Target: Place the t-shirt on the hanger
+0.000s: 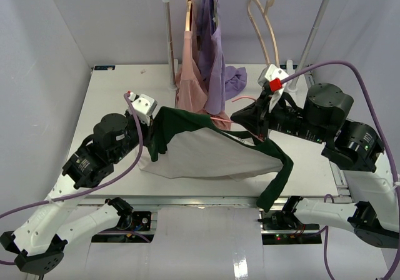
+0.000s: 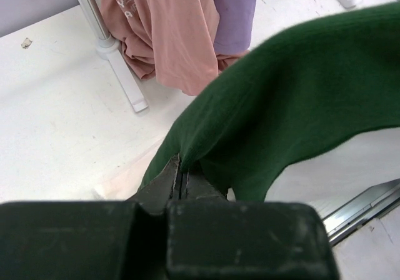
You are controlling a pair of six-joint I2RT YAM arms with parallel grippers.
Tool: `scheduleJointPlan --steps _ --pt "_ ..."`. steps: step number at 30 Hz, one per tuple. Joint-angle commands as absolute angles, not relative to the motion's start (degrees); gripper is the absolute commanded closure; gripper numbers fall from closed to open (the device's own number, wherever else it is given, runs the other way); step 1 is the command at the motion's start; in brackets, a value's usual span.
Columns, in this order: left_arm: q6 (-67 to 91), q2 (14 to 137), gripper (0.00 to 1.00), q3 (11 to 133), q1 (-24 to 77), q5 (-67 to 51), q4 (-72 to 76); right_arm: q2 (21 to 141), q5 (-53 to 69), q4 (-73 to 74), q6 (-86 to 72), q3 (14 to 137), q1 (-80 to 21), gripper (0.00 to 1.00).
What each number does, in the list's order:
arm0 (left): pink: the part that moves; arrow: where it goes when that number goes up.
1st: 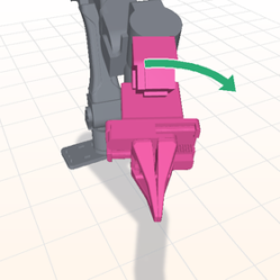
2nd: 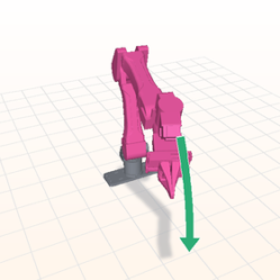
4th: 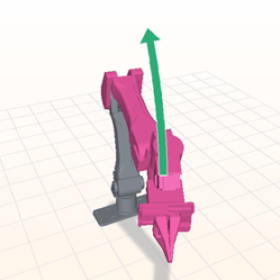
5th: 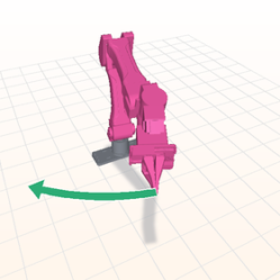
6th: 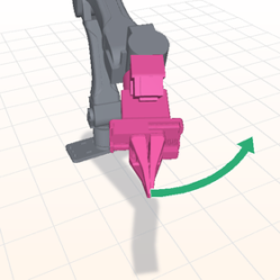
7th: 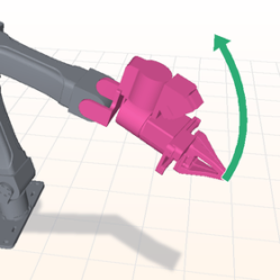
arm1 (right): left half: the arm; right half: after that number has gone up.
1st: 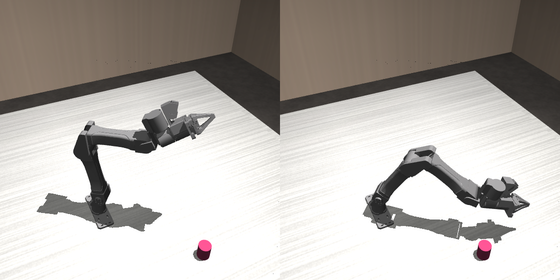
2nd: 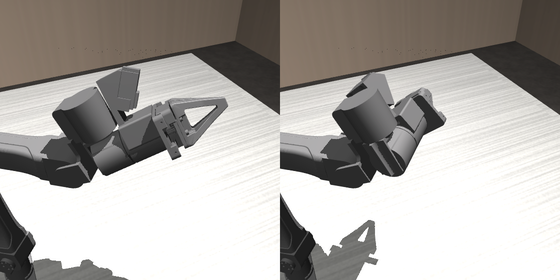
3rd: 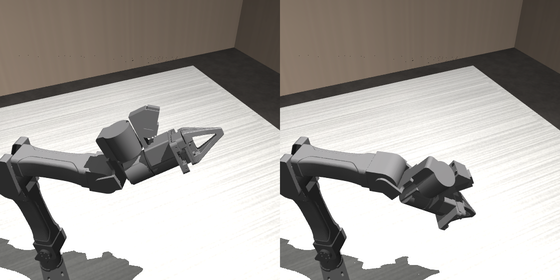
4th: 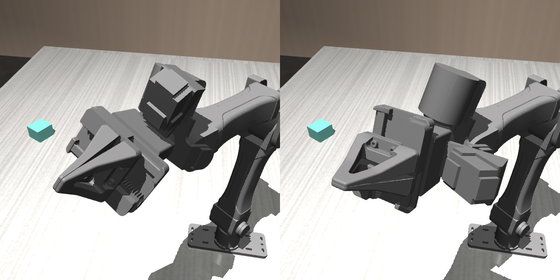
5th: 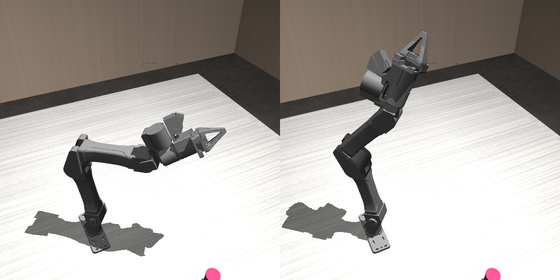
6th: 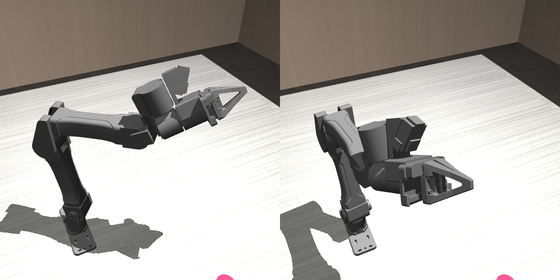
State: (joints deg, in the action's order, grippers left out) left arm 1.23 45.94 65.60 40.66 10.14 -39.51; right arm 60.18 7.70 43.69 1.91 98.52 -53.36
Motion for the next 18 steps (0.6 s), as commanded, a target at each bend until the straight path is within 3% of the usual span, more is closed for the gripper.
scheduleJointPlan --steps 1,11,18 --pt "1.7 44.2 1.00 66.8 40.8 12.1 -38.5 57.5 4.7 39.4 3.1 97.0 -53.3 0.92" --pt "1.0 42.3 1.00 73.6 40.8 16.0 -40.6 56.8 5.2 42.3 5.7 92.5 -53.2 0.92" --pt "0.7 44.3 1.00 72.2 40.8 20.3 -40.7 55.9 8.6 44.3 7.2 88.6 -53.3 0.92"
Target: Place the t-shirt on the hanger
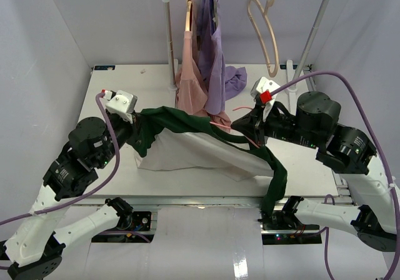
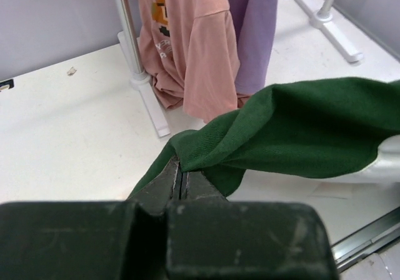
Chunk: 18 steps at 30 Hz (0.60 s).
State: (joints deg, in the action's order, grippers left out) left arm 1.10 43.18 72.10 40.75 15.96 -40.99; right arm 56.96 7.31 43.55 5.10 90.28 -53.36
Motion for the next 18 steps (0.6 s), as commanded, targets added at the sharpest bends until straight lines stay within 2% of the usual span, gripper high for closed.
scheduleJointPlan --steps 1,11,12,13,15,16,18 --pt "0.7 44.2 1.00 71.9 40.8 20.8 -40.5 55.9 8.8 45.1 7.3 88.4 -53.3 0.92" --pt "0.4 44.8 1.00 71.4 40.8 24.1 -41.4 55.4 10.7 45.7 8.1 89.4 -53.2 0.92" --pt "0.4 45.0 0.98 71.3 40.8 24.2 -41.8 55.5 11.0 45.2 7.9 91.0 -53.2 0.92" --pt "0.4 45.3 0.87 71.2 40.8 24.1 -42.2 55.9 11.3 44.8 7.4 92.5 -53.2 0.92" --pt "0.2 46.3 0.57 71.6 40.8 23.1 -43.2 57.3 11.8 44.9 5.9 96.5 -53.3 0.92" --pt "0.2 46.8 0.48 72.6 40.8 21.2 -44.3 58.4 12.0 45.1 5.5 97.9 -53.2 0.92" --pt "-3.0 48.1 0.41 75.1 40.7 16.6 -46.4 60.6 11.8 46.9 5.0 99.7 -53.2 0.92"
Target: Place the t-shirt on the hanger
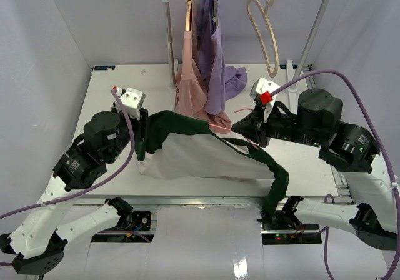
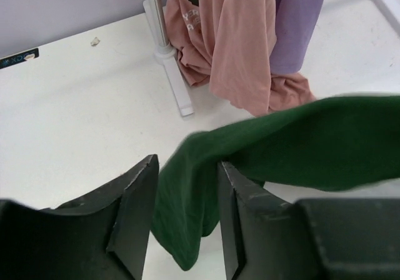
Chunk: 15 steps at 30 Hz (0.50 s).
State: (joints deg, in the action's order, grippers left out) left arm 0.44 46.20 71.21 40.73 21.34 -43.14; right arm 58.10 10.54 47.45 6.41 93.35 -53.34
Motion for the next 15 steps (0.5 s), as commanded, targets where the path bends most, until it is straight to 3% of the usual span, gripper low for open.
scheduleJointPlan --steps 1,9,15 --pt "-3.7 48.3 0.39 76.4 40.8 15.0 -47.0 61.3 10.9 47.1 4.7 100.1 -53.2 0.92" --pt "-9.5 49.6 0.35 88.9 40.7 2.8 -48.0 66.3 9.6 46.1 4.1 100.3 -53.2 0.92" --pt "-13.9 55.9 0.35 95.9 40.7 -13.5 -52.5 68.4 12.5 44.4 4.2 100.9 -53.2 0.92"
